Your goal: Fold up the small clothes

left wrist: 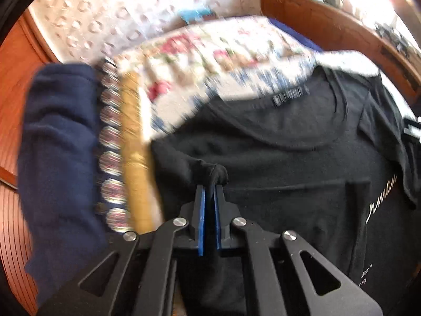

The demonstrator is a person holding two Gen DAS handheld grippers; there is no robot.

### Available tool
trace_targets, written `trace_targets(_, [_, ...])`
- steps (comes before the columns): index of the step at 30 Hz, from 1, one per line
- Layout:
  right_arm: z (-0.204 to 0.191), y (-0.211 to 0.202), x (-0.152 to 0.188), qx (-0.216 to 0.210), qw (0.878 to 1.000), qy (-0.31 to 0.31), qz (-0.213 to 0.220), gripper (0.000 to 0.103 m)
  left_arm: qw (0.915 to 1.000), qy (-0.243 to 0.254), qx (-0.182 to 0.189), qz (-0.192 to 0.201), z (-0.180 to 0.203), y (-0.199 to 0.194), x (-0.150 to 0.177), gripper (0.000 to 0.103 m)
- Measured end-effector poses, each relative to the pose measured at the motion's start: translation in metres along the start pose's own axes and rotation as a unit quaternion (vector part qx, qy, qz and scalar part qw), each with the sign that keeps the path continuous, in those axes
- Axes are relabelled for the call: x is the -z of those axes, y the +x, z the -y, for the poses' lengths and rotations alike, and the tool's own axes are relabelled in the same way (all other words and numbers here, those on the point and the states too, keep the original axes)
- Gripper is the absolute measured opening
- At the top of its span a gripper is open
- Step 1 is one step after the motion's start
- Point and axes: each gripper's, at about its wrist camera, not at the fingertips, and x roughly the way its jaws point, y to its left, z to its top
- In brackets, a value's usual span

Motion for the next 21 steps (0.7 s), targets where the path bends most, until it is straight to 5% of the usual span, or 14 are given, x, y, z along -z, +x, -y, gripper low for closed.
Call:
trace_targets(6, [0.001, 0.000, 0.000, -0.001, 1.000, 0.002, 0.000, 0.054, 0.9938, -0.043, -0.007, 0.102, -0.033, -0.063, -0.008, 0.004])
trace_targets(11, [0.005, -0.002, -0.001, -0.016, 1.000, 0.009, -0.002, 0.055, 0.9904, -0.061, 0.009, 0.124, -0.055, -0.075, -0.006, 0.004])
trace_targets(21, [0.029, 0.006, -0.044, 0.032, 0.999, 0.015, 0.027, 0.055, 0.9867, -0.069, 0.053, 0.137, -0.052, -0.076, 0.015, 0.004])
